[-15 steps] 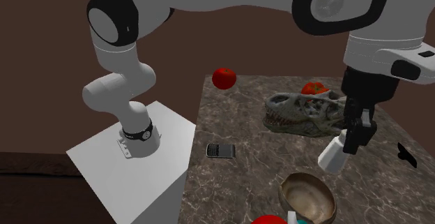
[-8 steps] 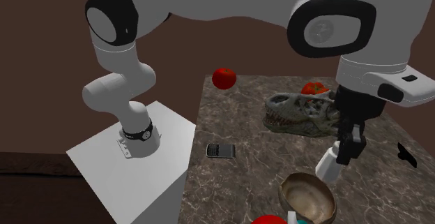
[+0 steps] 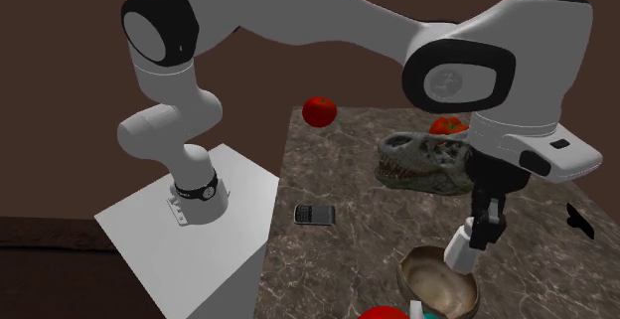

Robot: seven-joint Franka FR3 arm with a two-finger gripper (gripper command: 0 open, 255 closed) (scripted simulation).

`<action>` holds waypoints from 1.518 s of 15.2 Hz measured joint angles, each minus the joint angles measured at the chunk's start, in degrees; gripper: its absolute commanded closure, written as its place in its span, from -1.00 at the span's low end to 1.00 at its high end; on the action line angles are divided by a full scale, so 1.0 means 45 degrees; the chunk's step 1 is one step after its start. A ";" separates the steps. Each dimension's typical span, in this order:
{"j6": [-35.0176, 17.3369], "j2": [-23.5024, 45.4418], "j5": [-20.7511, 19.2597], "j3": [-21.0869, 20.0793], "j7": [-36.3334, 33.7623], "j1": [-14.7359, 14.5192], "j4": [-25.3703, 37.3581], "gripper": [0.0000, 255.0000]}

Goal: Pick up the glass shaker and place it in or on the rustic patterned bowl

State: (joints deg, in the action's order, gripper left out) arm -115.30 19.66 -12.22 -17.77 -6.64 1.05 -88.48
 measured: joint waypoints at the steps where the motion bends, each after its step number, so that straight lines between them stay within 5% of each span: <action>1: -0.0171 0.0042 -0.0025 0.0009 -0.0029 0.0001 -0.0130 1.00; 8: -0.0396 0.0092 -0.0053 0.0026 -0.0048 0.0015 -0.0306 1.00; 9: -0.0397 0.0092 -0.0054 0.0026 -0.0048 0.0015 -0.0306 -1.00; 23: 0.0950 -0.0393 0.0159 -0.0081 0.0091 -0.0030 0.0591 -1.00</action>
State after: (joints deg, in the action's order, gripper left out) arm -111.02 17.90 -11.51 -18.13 -6.23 0.92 -85.82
